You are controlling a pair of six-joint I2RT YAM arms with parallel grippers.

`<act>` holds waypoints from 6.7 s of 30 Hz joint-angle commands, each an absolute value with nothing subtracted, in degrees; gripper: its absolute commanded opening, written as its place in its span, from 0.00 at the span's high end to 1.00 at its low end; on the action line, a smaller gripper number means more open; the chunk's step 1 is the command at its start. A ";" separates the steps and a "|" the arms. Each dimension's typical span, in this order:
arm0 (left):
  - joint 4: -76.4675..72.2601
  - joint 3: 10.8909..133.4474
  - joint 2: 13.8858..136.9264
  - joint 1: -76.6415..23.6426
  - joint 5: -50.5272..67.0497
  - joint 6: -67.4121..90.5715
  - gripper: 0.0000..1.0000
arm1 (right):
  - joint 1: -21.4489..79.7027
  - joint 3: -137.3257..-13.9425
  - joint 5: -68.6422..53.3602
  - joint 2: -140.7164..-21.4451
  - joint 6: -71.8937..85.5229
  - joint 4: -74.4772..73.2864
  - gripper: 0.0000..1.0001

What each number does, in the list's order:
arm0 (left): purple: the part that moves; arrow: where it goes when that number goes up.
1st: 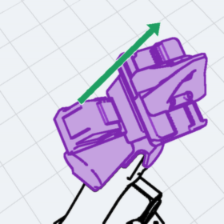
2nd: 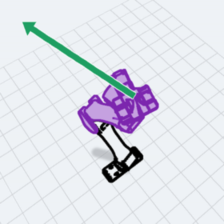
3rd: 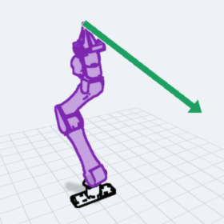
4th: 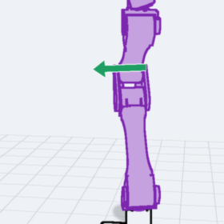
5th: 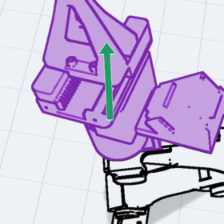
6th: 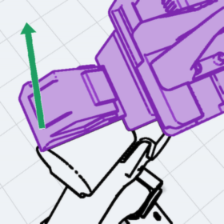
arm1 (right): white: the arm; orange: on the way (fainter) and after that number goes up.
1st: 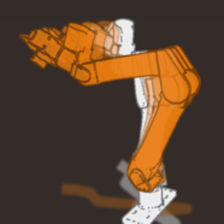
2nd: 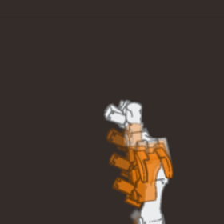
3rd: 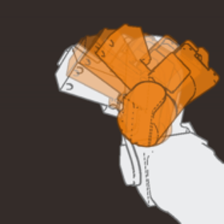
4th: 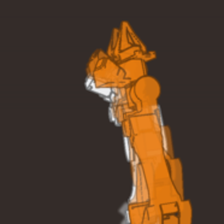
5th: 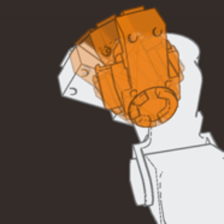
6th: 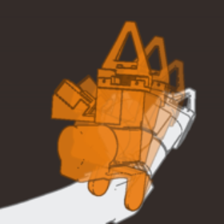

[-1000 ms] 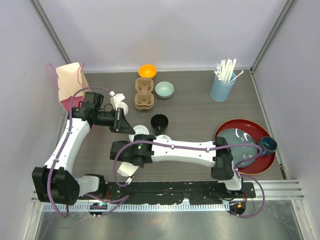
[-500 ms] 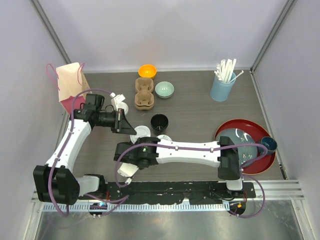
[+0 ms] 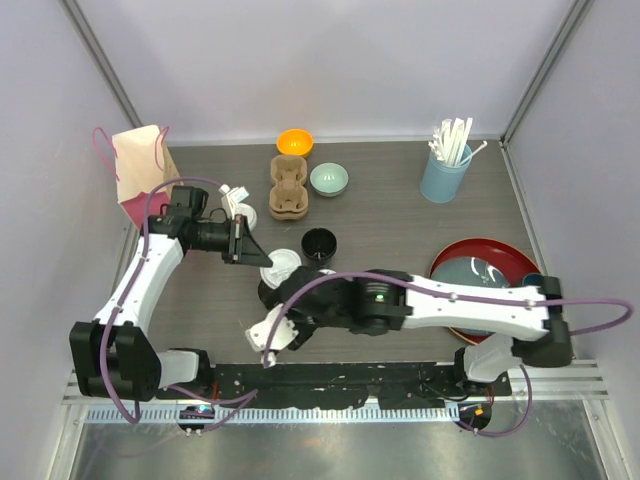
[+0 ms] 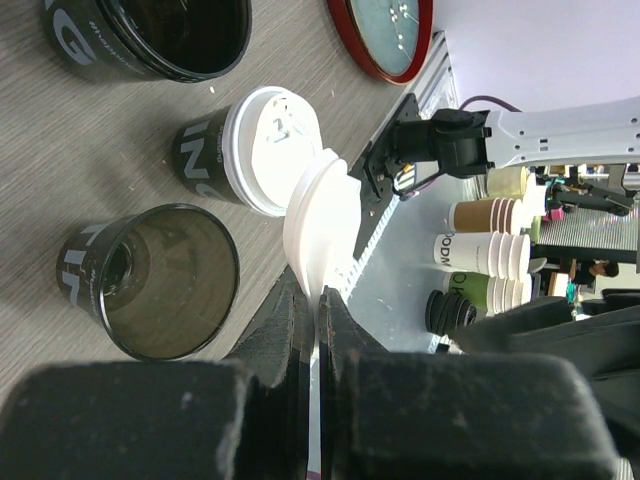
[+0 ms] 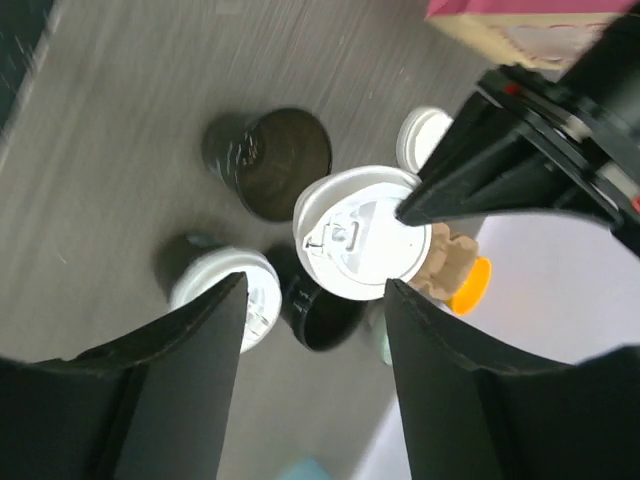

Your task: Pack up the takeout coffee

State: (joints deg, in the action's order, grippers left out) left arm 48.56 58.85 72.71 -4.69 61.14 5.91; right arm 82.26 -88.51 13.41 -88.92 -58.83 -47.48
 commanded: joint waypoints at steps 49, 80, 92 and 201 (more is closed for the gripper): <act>19.69 49.66 63.54 -1.76 56.86 40.17 1.00 | 63.55 -74.79 26.19 -88.06 39.73 -16.17 0.65; 32.41 54.57 63.81 -1.76 47.82 27.78 0.33 | 62.84 -71.01 27.52 -84.90 30.24 -14.76 0.99; 47.28 64.69 62.84 -0.79 34.28 6.42 0.23 | 61.26 -90.17 4.24 -93.42 25.84 -38.58 0.99; 15.91 62.23 57.39 -6.24 76.46 43.68 0.55 | 48.08 -90.97 -15.21 -79.28 21.97 -26.11 0.99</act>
State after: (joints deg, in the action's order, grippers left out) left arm 18.39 62.54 58.72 -5.74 75.11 42.52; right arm 48.25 -88.58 -17.56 -80.01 19.55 -31.48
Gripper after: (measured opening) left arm 0.442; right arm 0.037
